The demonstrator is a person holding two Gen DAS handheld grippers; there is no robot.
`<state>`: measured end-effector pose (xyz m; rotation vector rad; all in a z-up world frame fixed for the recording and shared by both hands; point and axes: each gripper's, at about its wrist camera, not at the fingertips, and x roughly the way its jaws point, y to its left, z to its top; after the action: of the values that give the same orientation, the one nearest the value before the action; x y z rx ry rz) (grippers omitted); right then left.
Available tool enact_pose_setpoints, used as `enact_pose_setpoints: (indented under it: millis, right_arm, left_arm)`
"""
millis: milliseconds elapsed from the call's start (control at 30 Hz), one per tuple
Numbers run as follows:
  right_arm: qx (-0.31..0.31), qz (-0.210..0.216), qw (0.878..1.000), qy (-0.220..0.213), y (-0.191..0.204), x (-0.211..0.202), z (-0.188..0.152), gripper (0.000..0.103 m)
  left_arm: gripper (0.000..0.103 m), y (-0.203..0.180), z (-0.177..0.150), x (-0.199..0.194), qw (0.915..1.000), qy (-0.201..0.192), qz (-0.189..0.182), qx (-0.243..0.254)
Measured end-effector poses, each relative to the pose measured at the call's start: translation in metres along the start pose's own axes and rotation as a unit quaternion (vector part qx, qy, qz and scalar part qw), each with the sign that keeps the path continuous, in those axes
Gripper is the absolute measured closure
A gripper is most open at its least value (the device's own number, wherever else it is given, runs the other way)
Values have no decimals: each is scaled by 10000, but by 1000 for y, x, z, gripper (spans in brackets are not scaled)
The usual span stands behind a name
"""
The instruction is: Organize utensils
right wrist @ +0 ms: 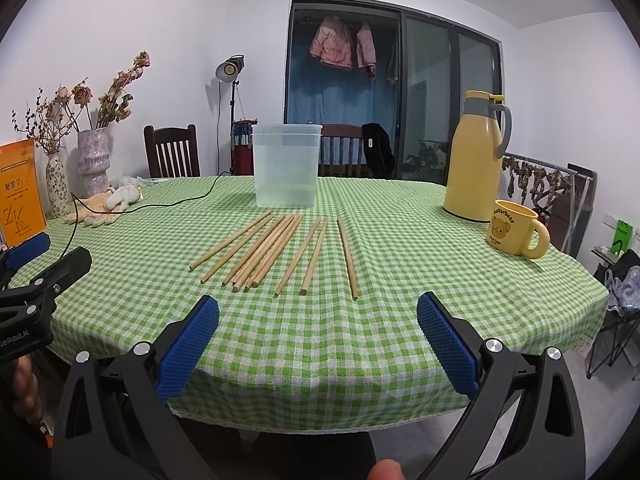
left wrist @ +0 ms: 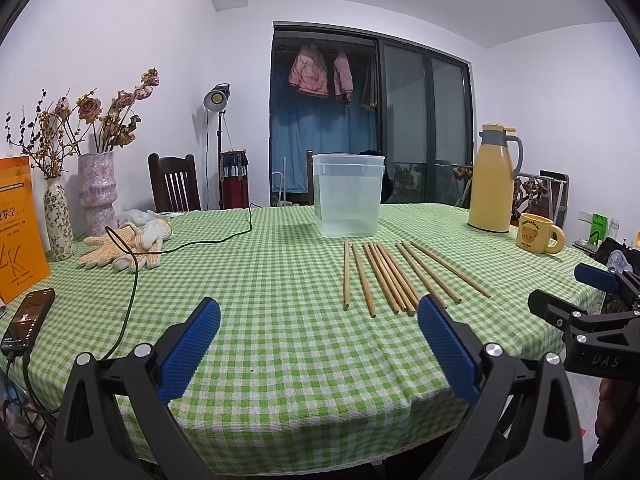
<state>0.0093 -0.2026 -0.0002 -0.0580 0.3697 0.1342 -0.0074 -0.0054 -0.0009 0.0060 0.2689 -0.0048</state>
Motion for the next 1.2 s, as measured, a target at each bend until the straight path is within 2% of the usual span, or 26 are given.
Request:
enact_pose_setpoints:
  millis: [867,1200]
  right_arm:
    - [-85,-78,9999,43,-1,5,-2,8]
    - [-257,-323,9991,114,-6,33,-5,8]
  left_arm:
    - [7,5,0,1,10000,30,35,-78]
    - [7,18,-8,44,9983,506,132,-276]
